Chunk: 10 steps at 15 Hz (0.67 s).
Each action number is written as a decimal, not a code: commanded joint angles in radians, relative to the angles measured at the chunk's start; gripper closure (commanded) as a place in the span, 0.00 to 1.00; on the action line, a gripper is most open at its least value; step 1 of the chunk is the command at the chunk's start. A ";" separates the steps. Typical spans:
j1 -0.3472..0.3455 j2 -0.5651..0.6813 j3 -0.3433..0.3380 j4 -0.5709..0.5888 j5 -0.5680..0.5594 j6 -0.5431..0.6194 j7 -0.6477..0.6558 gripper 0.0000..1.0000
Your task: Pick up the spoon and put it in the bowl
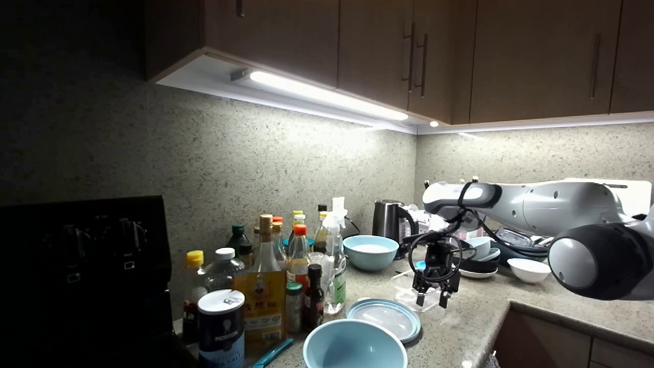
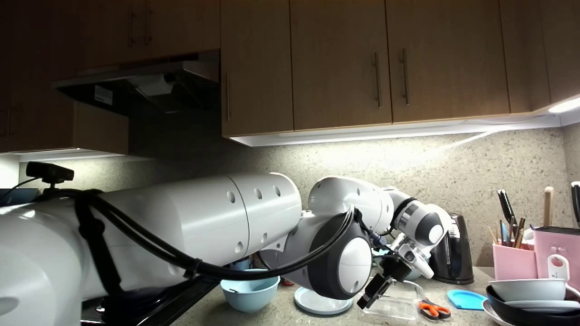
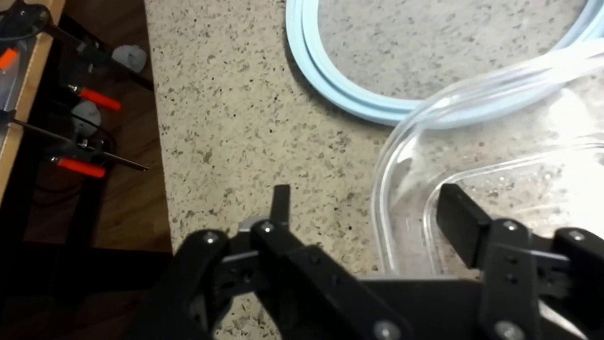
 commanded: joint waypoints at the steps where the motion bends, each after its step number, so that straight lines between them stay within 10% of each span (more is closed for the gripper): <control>1: 0.012 -0.041 -0.011 0.006 -0.010 0.045 -0.008 0.00; 10: 0.038 -0.179 -0.036 -0.006 -0.131 0.118 -0.025 0.00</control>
